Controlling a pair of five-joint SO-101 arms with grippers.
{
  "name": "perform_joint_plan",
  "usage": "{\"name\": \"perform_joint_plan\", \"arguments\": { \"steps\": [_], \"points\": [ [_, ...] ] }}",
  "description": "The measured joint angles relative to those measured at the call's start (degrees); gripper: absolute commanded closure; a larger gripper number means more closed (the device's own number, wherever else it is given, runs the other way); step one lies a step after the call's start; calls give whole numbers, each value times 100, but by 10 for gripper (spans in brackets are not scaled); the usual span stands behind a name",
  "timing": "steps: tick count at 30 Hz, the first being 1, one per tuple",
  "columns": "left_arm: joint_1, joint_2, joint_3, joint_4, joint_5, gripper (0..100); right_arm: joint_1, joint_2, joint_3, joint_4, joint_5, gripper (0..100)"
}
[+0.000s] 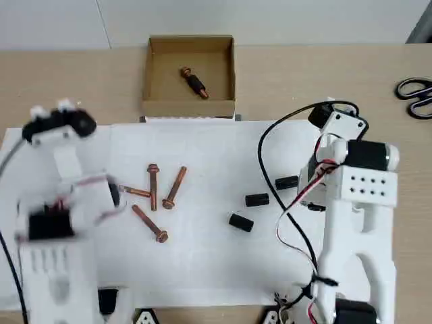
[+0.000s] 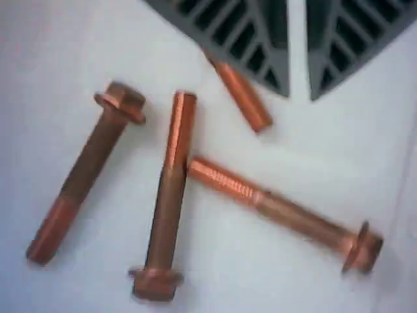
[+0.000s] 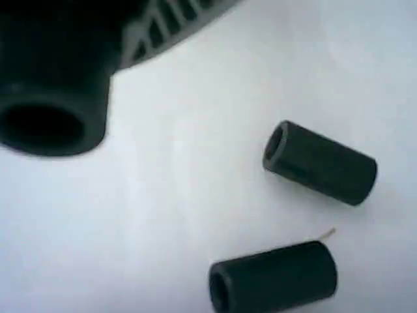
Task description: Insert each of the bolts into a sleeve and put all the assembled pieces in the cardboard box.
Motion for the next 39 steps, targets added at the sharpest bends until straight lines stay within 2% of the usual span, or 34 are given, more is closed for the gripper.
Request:
{"name": "perform_joint_plan", "arguments": {
  "steps": [5, 9, 16, 23, 29, 39],
  "points": [
    [18, 2374, -1846, 967, 132, 994, 70, -149, 185, 0, 0, 995],
    [343, 3569, -2664, 1037, 105, 994, 378, -211, 185, 0, 0, 995],
    [1231, 4791, -3218, 1029, 26, 994, 853, -229, 185, 0, 0, 995],
    [1292, 5547, -3314, 870, 26, 991, 1055, -229, 185, 0, 0, 995],
    [1292, 5811, -3314, 686, 44, 903, 1055, -229, 185, 0, 0, 995],
    [1292, 5820, -3314, 255, 105, 899, 1055, -229, 185, 0, 0, 995]
  ]
}}
